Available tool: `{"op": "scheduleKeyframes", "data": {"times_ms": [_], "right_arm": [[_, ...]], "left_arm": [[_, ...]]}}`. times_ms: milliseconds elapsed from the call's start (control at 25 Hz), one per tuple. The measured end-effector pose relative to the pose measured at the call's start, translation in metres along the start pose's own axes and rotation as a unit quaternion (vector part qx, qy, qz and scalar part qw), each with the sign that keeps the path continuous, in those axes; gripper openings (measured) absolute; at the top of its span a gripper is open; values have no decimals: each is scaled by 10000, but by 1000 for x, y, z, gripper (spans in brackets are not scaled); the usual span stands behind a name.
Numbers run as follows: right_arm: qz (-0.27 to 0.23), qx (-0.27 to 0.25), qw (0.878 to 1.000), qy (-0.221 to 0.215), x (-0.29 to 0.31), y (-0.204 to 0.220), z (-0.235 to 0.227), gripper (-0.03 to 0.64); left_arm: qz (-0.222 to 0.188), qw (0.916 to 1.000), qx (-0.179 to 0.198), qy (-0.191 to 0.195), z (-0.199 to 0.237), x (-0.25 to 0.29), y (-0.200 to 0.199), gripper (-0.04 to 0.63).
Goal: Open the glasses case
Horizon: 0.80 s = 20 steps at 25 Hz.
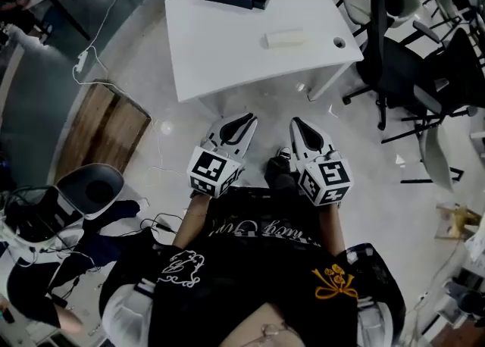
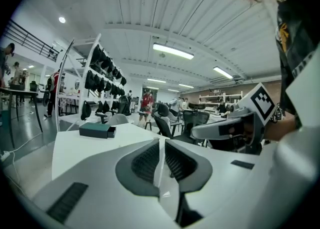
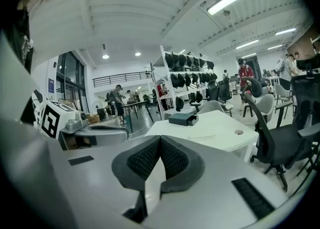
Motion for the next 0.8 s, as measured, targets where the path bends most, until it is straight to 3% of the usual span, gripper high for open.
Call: {"op": "scheduleKeyframes", "data": {"times_ms": [200,400,800], "right_arm": [[-52,65,10000,39,2,-28,-80,14],[-82,123,9999,-78,13,-45,-141,14],[-15,227,9981,-575,39,-53,-190,14]], "left_arm": [[-110,9998,-37,-156,-6,75,-43,44],[-17,9994,166,-287,-15,129,-64,44],[237,9965,135,-786,-22,161,-73,44]]}}
Point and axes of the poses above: the fingertips, and each gripper's own axes: x forward along the fingers, z to its left, y out of its underside, the point moved 7 cm from there along -x, backward along the fingers, and after that the axes turned 3 degrees about z, right-handed, at the moved point
